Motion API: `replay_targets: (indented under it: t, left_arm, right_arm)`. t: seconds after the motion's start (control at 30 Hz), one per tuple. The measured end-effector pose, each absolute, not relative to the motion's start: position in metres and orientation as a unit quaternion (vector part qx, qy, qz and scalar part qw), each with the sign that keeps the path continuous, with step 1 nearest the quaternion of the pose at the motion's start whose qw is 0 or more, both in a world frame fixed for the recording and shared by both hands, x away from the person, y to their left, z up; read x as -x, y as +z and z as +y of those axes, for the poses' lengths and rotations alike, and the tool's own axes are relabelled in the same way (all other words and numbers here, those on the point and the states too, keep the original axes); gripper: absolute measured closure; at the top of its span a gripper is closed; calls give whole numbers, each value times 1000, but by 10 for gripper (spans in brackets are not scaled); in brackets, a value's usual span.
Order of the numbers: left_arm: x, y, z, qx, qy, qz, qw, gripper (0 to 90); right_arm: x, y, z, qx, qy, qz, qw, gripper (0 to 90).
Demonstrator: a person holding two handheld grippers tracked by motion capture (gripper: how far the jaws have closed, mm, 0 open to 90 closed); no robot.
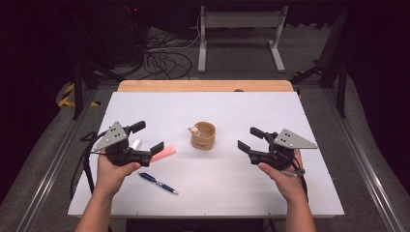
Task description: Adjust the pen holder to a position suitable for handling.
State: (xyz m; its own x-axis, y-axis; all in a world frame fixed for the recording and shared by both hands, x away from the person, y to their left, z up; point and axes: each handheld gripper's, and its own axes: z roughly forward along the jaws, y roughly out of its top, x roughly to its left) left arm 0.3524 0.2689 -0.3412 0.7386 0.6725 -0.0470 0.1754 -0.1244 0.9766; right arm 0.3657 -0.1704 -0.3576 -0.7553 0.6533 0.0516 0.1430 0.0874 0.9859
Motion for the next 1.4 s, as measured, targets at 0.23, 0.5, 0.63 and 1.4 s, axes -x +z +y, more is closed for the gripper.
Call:
replay_targets:
  t: [0.23,0.5,0.63,1.4]
  left_arm:
    - [-352,-340,276,-723,205,285,595,77]
    - [-350,-338,282,-724,215,282,592,87]
    - [-349,-338,284,-724,218,282,591,88]
    - [-348,-338,290,-723,218,286,590,97]
  right_arm:
    - [-367,-360,-165,-280,605,714,211,330]
    - [-366,-360,-163,-281,604,716,209,347]
    - [-366,-360,-161,-279,603,717,209,348]
    - [-364,-362,-142,-262,597,732,199,347]
